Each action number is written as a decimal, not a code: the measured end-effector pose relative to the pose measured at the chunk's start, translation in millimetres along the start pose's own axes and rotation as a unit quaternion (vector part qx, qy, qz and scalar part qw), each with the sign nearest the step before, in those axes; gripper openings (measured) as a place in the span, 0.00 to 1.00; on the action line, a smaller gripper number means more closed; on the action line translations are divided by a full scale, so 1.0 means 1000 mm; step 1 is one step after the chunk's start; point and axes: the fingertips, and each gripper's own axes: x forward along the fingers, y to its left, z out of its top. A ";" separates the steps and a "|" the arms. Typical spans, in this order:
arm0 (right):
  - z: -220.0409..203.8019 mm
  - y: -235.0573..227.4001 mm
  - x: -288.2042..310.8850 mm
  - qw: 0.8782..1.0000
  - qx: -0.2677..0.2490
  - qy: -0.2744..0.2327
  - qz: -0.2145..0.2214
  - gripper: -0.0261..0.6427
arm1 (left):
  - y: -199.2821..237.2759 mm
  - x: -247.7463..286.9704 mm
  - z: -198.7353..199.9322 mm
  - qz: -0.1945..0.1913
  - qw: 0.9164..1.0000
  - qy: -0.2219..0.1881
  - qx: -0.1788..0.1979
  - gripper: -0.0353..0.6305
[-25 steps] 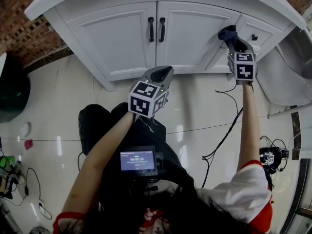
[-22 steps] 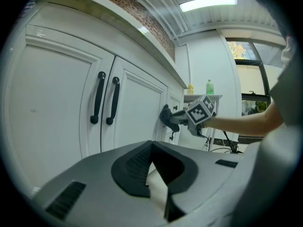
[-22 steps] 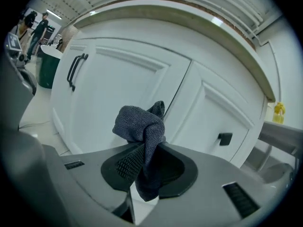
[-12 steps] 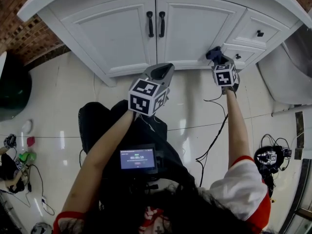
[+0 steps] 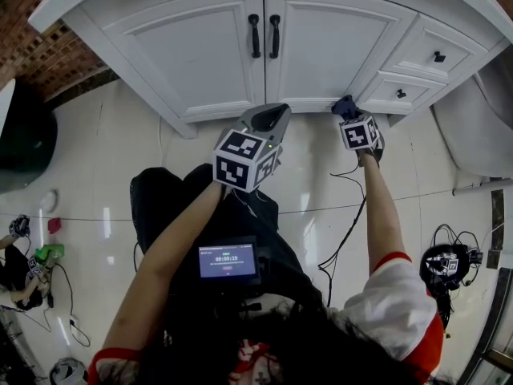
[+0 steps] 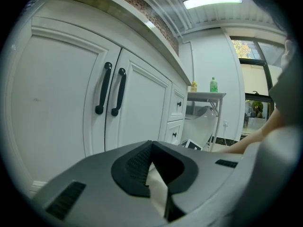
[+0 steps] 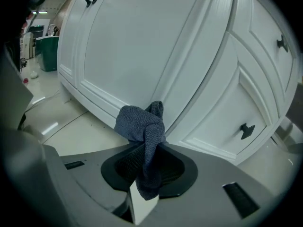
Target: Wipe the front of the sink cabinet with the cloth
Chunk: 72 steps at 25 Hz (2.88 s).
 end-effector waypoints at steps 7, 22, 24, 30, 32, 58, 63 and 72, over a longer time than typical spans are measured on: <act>0.005 0.009 0.001 1.000 0.018 -0.007 0.004 0.17 | 0.014 -0.011 0.004 0.015 1.000 -0.009 -0.006 0.11; 0.098 0.072 -0.115 0.981 0.121 -0.138 0.061 0.17 | 0.016 -0.076 0.044 0.038 0.997 -0.063 0.000 0.11; 0.114 0.087 -0.139 0.976 0.128 -0.160 0.076 0.17 | 0.021 -0.092 0.049 0.048 0.996 -0.073 -0.002 0.11; 0.161 0.150 -0.229 0.955 0.127 -0.240 0.122 0.17 | 0.026 -0.162 0.056 0.075 0.991 -0.109 -0.004 0.11; 0.173 0.168 -0.253 0.948 0.129 -0.259 0.135 0.17 | 0.027 -0.182 0.057 0.083 0.989 -0.118 -0.005 0.11; 0.171 0.238 -0.320 0.919 0.166 -0.299 0.196 0.17 | 0.048 -0.222 0.028 0.135 0.982 -0.124 -0.043 0.11; 0.167 0.239 -0.326 0.918 0.168 -0.298 0.199 0.17 | 0.042 -0.222 0.027 0.132 0.983 -0.120 -0.040 0.11; 0.167 0.237 -0.333 0.917 0.169 -0.298 0.205 0.17 | 0.037 -0.221 0.024 0.135 0.984 -0.111 -0.044 0.11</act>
